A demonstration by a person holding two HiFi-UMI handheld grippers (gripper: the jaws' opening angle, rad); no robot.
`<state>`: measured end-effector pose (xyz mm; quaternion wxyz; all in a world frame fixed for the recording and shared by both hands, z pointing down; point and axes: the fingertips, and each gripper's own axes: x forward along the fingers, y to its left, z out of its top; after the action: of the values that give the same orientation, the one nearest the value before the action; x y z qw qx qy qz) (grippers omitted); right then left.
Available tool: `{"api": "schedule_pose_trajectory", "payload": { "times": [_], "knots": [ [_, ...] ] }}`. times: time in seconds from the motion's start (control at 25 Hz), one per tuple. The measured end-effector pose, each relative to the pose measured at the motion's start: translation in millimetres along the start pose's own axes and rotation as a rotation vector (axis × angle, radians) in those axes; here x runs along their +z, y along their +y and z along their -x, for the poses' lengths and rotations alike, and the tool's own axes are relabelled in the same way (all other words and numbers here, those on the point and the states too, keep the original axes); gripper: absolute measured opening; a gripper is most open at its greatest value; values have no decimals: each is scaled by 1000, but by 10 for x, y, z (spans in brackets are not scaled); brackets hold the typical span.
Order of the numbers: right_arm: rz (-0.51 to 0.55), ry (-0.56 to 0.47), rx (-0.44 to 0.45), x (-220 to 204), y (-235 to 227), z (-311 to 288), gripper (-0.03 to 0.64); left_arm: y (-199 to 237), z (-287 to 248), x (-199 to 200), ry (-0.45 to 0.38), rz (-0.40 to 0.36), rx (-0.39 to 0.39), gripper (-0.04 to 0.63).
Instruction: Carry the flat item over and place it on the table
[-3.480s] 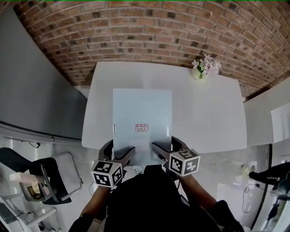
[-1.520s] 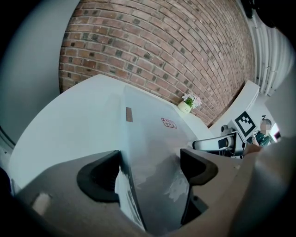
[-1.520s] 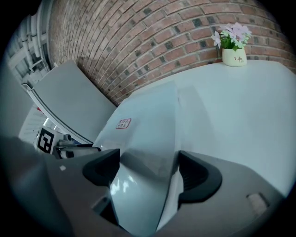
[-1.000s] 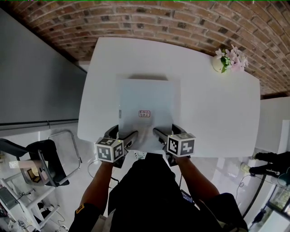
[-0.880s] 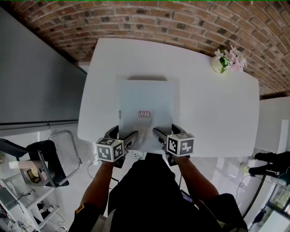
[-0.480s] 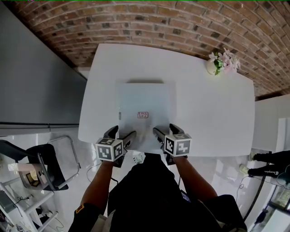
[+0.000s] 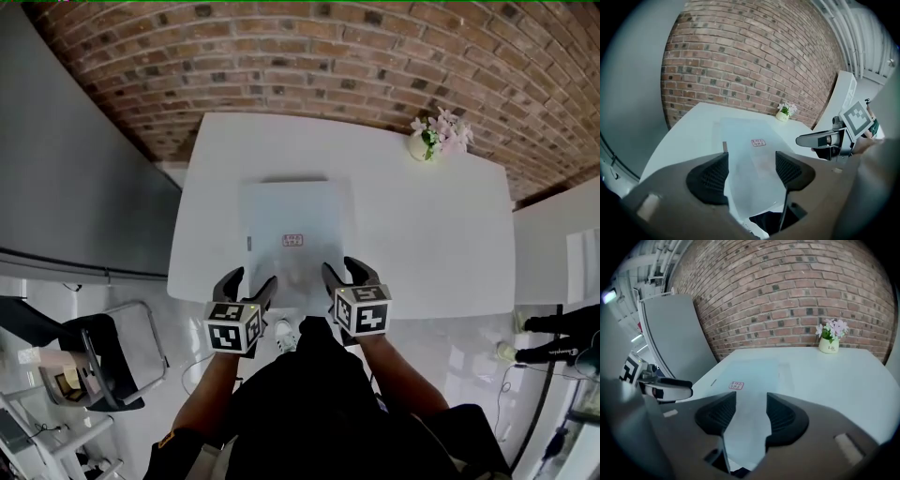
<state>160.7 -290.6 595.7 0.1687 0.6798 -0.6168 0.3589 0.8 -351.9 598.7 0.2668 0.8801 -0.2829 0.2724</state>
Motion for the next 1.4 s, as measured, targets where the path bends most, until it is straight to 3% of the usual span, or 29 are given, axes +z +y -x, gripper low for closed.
{"api": "schedule_pose_trajectory", "payload": {
  "times": [0.2, 0.4, 0.56, 0.84, 1.4],
  "knots": [
    [14, -55, 9, 31, 246, 234, 109, -180, 284, 182, -69, -47, 32, 182],
    [26, -75, 31, -33, 542, 445, 43, -269, 548, 137, -77, -49, 80, 9],
    [38, -100, 29, -69, 729, 613, 2, -367, 721, 43, -91, -51, 64, 5],
    [66, -112, 35, -150, 906, 956, 0, -592, 962, -13, -134, -32, 11, 3],
    [77, -172, 19, -325, 695, 1662, 0, -1237, 1125, -227, -132, -77, -17, 4]
  ]
}}
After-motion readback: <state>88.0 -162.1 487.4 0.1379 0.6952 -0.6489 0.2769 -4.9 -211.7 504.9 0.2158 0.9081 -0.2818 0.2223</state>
